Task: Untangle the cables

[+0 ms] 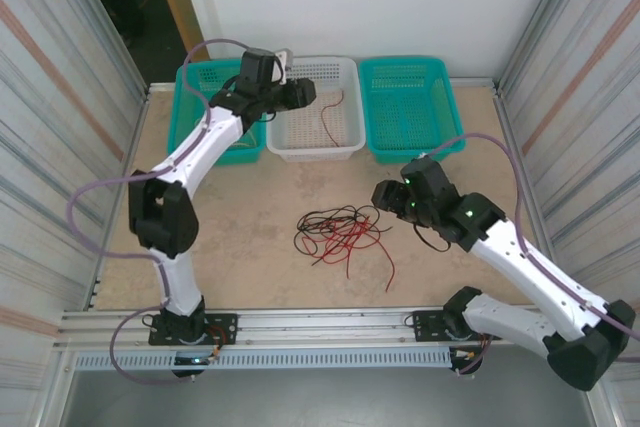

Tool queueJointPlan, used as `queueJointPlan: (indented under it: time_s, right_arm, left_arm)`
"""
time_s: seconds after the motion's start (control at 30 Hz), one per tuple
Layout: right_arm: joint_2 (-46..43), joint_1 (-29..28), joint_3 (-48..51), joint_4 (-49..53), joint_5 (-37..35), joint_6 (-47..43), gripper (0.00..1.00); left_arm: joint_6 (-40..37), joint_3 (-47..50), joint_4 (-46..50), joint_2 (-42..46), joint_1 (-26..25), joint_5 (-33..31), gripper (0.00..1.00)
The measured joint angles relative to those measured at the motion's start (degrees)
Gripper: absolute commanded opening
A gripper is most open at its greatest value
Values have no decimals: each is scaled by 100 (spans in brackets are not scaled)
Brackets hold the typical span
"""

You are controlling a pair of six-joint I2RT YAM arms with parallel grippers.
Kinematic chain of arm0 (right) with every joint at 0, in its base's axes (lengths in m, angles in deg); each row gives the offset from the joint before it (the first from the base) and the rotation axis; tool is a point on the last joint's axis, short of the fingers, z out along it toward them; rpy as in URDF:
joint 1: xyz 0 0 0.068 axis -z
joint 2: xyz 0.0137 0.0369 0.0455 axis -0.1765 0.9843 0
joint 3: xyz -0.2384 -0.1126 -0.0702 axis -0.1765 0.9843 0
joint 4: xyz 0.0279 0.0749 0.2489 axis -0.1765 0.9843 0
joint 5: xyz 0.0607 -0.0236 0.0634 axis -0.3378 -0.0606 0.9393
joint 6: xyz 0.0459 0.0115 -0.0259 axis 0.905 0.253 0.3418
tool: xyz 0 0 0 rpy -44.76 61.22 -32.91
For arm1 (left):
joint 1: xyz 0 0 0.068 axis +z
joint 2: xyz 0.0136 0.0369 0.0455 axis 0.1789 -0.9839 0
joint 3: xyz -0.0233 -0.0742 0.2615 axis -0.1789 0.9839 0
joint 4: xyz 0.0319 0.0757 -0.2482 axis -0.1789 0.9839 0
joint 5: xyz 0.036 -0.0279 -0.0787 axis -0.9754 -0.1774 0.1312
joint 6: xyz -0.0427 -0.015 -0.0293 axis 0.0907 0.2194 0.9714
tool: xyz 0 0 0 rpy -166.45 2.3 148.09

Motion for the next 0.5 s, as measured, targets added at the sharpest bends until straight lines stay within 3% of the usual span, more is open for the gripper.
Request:
queueJointPlan:
  time_s: [0.13, 0.33, 0.5]
  right_arm:
    - [553, -46, 2, -17, 116, 2, 64]
    - [1213, -127, 2, -186, 251, 33, 43]
    - [1755, -280, 13, -402, 319, 170, 30]
  left_arm:
    - [-184, 1058, -17, 918, -321, 90, 44]
    - [-264, 2776, -146, 2116, -778, 321, 41]
    - [-125, 3558, -140, 2457, -1019, 619, 36]
